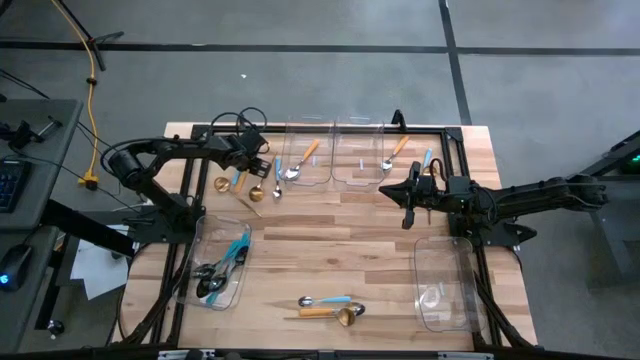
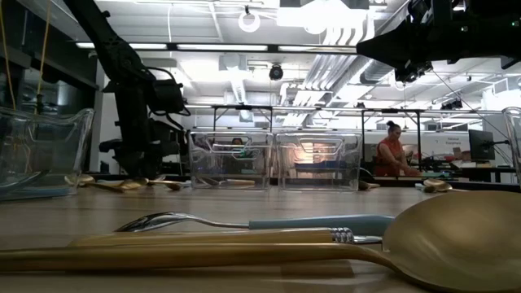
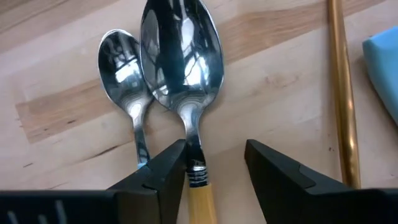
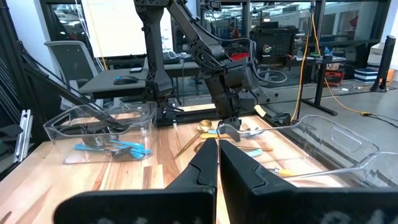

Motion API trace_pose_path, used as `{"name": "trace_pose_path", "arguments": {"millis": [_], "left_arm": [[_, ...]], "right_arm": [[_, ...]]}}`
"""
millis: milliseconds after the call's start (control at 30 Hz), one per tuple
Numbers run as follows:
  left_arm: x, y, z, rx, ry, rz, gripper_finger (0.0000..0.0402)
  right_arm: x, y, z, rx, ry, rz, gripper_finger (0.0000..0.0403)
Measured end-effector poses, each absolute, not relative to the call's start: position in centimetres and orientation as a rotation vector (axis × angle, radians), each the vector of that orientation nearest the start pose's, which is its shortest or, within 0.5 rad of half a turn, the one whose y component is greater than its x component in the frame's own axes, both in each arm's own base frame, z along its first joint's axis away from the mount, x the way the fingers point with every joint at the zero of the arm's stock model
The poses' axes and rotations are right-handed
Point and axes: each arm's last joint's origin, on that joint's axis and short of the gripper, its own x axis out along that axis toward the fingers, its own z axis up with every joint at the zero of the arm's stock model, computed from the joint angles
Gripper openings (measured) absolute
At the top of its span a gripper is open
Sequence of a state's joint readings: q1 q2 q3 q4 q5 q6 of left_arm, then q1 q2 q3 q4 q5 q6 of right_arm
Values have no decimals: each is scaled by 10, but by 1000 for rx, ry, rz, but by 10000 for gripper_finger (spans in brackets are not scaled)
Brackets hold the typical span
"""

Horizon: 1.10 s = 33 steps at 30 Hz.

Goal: Sort silverware by color (type)
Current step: Put the yellow spoon into the top left transparent bin

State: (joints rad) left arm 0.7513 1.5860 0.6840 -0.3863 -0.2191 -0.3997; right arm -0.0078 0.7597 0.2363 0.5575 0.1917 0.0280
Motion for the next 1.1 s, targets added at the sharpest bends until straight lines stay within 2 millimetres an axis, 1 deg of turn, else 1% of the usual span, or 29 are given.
{"name": "trace_pose_path", "arguments": {"millis": [100,167,300,333,367,467,633,767,867,967,1100], "left_arm": [[178,175,121,-657,1116,1079,132],[179,175,123,-653,1107,1073,103],[178,175,127,-622,1089,1065,30],[178,175,129,-606,1090,1073,18],[176,175,130,-597,1093,1083,12],[173,173,134,-586,1099,1096,15],[167,173,148,-584,1058,1079,2],[165,167,173,-568,939,1009,1],[164,158,199,-509,808,963,1],[163,144,226,-426,661,912,1],[167,119,259,-313,453,789,1]], "right_arm": [[167,-7,218,30,-37,-199,0],[167,-7,218,30,-37,-199,0],[167,-7,218,30,-37,-199,0],[167,-7,218,29,-37,-199,0],[167,-7,218,26,-36,-199,0],[167,-7,218,24,-36,-199,0],[167,-7,218,22,-36,-200,0],[167,-8,218,21,-36,-208,0],[167,-10,218,25,-37,-217,0],[167,-10,218,25,-36,-220,0],[167,-10,218,25,-37,-220,0]]}}
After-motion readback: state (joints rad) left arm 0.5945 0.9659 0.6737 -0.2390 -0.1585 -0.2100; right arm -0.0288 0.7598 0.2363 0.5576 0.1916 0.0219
